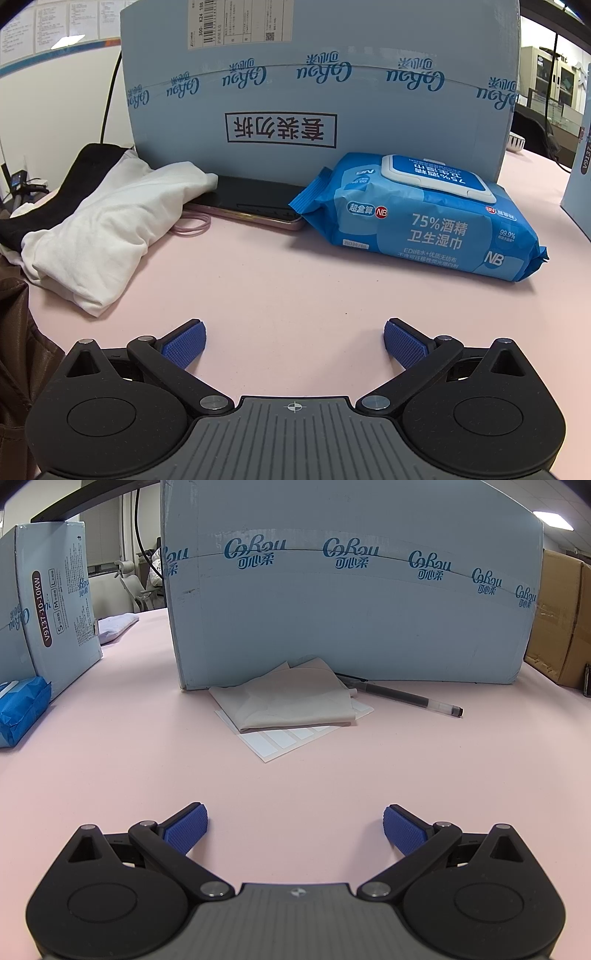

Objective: Fold clothes

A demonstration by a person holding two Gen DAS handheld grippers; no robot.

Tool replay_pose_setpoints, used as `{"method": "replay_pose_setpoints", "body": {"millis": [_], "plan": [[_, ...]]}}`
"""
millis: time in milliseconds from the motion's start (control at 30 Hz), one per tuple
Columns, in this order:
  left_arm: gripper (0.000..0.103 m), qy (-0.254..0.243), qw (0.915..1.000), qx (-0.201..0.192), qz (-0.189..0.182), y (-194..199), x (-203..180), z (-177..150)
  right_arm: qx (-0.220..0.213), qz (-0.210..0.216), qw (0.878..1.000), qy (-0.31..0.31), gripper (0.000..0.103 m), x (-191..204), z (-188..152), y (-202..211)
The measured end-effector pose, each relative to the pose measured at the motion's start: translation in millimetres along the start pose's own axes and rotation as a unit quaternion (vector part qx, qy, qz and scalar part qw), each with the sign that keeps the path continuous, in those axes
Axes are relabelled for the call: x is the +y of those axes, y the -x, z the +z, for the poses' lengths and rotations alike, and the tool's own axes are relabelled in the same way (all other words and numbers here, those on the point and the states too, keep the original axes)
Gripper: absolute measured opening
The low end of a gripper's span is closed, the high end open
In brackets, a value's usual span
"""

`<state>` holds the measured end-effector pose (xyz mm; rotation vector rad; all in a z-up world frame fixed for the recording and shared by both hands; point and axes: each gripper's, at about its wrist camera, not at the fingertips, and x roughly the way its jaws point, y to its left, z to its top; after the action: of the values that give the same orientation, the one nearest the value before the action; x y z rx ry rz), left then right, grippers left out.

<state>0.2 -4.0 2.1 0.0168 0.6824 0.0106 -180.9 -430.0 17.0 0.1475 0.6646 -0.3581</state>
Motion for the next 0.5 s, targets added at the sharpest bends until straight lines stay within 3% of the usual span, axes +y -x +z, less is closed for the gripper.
{"method": "replay_pose_setpoints", "body": {"millis": [500], "plan": [[0.103,0.0,1.0,0.0,0.0,0,-1,0,0.0,-0.003,1.0,0.004,0.103,12,-1,-1]]}}
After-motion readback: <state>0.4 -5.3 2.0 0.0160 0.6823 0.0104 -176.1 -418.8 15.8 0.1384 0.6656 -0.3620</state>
